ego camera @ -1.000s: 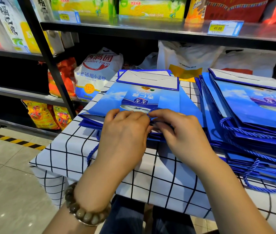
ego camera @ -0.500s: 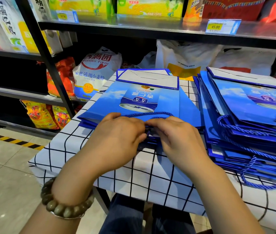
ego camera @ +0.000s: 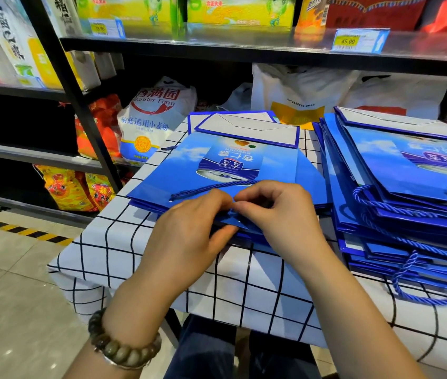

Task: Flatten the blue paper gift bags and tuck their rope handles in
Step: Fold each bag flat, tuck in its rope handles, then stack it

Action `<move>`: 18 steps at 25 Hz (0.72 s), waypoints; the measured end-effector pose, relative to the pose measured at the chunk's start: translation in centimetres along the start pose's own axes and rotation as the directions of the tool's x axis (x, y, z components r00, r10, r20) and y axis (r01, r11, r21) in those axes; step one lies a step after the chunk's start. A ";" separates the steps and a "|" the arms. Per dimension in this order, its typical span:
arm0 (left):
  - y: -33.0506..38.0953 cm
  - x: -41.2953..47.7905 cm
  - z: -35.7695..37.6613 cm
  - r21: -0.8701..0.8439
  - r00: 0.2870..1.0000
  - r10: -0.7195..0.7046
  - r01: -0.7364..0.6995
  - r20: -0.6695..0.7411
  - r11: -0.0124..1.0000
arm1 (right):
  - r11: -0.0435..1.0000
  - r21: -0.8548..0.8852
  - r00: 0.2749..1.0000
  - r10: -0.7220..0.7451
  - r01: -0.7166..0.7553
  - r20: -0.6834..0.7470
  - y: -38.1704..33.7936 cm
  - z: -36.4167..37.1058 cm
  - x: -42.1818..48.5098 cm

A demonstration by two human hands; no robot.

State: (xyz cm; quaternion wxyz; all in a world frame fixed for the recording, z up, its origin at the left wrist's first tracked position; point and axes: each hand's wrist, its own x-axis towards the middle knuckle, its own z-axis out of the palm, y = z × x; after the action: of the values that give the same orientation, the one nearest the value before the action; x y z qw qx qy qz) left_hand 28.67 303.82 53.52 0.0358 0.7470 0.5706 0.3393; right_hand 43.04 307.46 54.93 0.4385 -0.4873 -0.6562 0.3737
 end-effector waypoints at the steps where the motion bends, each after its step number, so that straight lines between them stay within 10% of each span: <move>1: -0.1 0.0 0.0 0.021 0.999 0.037 -0.037 -0.002 0.999 | 1.000 0.011 0.997 0.006 -0.005 -0.071 0.1 0.0 0.2; 5: -0.2 -0.5 0.2 -0.015 0.998 0.051 -0.050 0.026 0.999 | 1.000 0.012 0.963 0.021 -0.019 -0.268 0.5 -0.6 0.7; 9: 0.4 -0.8 -0.2 -0.083 1.000 0.023 -0.024 -0.012 0.996 | 0.867 -0.495 0.973 -0.066 -0.053 -0.220 0.4 -1.2 0.3; 14: -1.5 1.5 -4.2 0.150 0.897 -0.275 0.342 -0.345 0.927 | 0.560 -0.816 0.989 0.050 -0.144 -0.140 -1.1 -1.9 0.1; 18: -6.0 2.7 -4.5 0.344 0.829 -0.547 0.551 -0.118 0.760 | 0.595 -0.777 0.977 0.175 -0.204 -0.123 -1.6 -1.9 -0.3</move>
State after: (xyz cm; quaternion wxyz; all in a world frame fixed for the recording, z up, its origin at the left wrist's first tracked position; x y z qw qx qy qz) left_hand 21.57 306.80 55.60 -0.0083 0.5387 0.8168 0.2061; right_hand 44.41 306.87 56.99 0.1496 -0.7028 -0.6902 0.0853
